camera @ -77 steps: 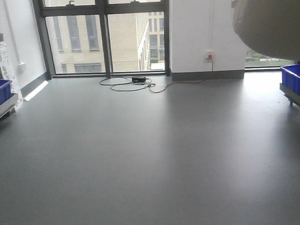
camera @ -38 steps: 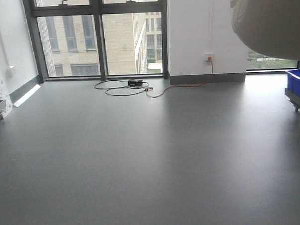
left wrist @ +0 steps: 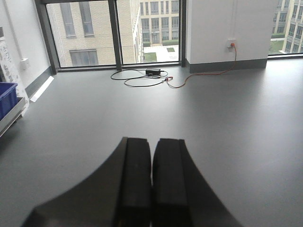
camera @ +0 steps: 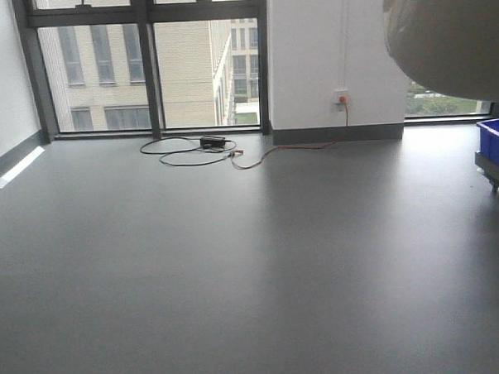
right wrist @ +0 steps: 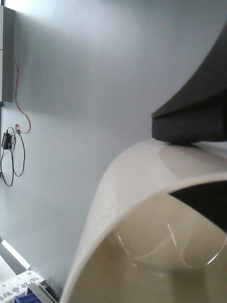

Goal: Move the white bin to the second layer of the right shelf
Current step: 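Turn the base toward the blue crate shelf near the windows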

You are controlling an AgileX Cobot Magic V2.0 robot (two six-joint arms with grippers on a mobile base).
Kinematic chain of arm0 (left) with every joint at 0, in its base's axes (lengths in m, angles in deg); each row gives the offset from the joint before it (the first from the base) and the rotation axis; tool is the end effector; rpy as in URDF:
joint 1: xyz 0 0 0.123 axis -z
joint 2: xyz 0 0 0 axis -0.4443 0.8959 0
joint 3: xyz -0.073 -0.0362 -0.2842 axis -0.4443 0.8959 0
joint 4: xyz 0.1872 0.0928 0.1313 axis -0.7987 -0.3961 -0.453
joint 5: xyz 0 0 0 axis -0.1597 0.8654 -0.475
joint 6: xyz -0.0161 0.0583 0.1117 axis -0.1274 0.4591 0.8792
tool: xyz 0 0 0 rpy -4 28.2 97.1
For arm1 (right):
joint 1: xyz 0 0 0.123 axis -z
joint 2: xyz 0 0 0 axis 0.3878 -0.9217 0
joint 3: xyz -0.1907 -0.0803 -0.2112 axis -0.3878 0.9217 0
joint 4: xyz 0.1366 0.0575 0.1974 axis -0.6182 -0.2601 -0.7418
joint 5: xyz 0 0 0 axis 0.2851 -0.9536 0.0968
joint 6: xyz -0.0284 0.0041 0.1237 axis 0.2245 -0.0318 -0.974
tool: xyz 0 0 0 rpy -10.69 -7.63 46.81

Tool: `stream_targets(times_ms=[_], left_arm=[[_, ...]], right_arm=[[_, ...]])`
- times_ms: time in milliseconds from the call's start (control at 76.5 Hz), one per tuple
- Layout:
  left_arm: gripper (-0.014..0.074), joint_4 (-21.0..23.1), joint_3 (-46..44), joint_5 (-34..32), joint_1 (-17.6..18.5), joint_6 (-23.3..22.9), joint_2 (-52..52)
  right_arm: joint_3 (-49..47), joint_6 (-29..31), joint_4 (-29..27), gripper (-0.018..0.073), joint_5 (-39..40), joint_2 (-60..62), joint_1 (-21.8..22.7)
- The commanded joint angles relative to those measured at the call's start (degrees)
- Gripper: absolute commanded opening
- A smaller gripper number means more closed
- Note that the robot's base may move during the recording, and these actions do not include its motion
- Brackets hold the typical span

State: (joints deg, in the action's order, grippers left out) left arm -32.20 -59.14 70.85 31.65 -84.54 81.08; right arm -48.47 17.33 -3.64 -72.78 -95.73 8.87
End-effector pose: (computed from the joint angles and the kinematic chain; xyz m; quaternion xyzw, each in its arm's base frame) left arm 0.0758 -0.0071 0.1933 0.0497 0.7323 -0.0164 0.6790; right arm 0.1721 0.0393 0.3349 -0.0405 0.8100 0.0965 0.5770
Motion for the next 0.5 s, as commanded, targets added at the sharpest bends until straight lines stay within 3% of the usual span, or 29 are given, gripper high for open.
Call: stream_targets(times_ms=[0,483], left_arm=[[0.0085,0.0,2.11,-5.0,0.33,-0.3,-0.8],[0.0085,0.0,2.11,-5.0,0.33,-0.3,-0.8]], right_arm=[[-1.91,0.12,0.18,0.0056,5.76,0.65,0.25],[-1.91,0.12,0.18,0.0056,5.74,0.65,0.25]])
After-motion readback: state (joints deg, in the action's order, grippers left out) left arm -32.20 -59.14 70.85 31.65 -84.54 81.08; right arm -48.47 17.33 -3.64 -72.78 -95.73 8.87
